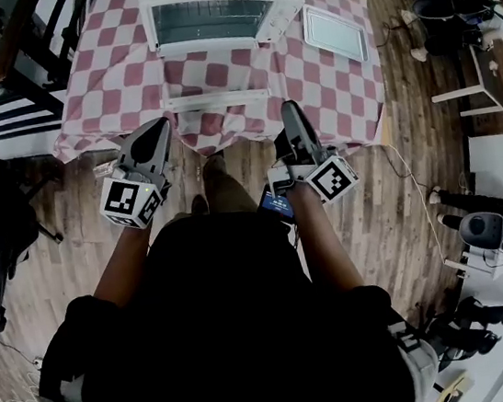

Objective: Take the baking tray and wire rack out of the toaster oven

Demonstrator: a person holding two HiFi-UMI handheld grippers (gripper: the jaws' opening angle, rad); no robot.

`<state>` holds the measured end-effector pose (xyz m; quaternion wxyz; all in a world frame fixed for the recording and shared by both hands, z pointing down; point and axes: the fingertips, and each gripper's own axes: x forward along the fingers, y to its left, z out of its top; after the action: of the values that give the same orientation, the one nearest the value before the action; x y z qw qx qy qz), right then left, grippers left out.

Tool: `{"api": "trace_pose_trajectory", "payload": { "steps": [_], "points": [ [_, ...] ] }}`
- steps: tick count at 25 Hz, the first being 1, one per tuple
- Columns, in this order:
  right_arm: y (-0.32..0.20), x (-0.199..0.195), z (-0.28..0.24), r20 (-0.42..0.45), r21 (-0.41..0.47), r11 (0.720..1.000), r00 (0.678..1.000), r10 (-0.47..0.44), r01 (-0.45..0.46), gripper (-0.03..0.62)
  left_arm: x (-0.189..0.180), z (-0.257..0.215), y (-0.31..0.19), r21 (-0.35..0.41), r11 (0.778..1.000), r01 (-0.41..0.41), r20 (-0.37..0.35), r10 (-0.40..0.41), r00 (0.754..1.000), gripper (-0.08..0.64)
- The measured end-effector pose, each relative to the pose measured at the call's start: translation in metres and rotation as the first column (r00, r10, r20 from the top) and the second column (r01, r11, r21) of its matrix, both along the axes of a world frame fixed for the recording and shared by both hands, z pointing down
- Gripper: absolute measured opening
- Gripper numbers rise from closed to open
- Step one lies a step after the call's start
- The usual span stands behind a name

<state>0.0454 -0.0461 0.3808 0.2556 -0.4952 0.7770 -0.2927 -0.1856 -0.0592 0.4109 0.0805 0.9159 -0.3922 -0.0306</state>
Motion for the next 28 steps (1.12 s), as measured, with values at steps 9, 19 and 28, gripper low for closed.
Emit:
{"api": "trace_pose_trajectory", "payload": {
  "steps": [9,19,28],
  "points": [
    [-0.109,-0.005,0.059,0.530,-0.114,0.991,0.848,0.001,0.070,0.081,-0.016,0.021,-0.071,-0.049,0.997,0.066,0.035,-0.064,0.997,-0.009],
    [-0.252,-0.031,0.135,0.583,-0.223,0.967,0.812,0.030,0.124,0.081,-0.022,0.062,-0.156,-0.167,0.975,0.149,0.063,-0.140,0.988,-0.009],
    [-0.340,-0.063,0.190,0.560,-0.279,0.944,0.829,0.009,0.178,0.083,-0.035,0.092,-0.203,-0.236,0.948,0.212,0.077,-0.200,0.977,-0.009]
  ]
}}
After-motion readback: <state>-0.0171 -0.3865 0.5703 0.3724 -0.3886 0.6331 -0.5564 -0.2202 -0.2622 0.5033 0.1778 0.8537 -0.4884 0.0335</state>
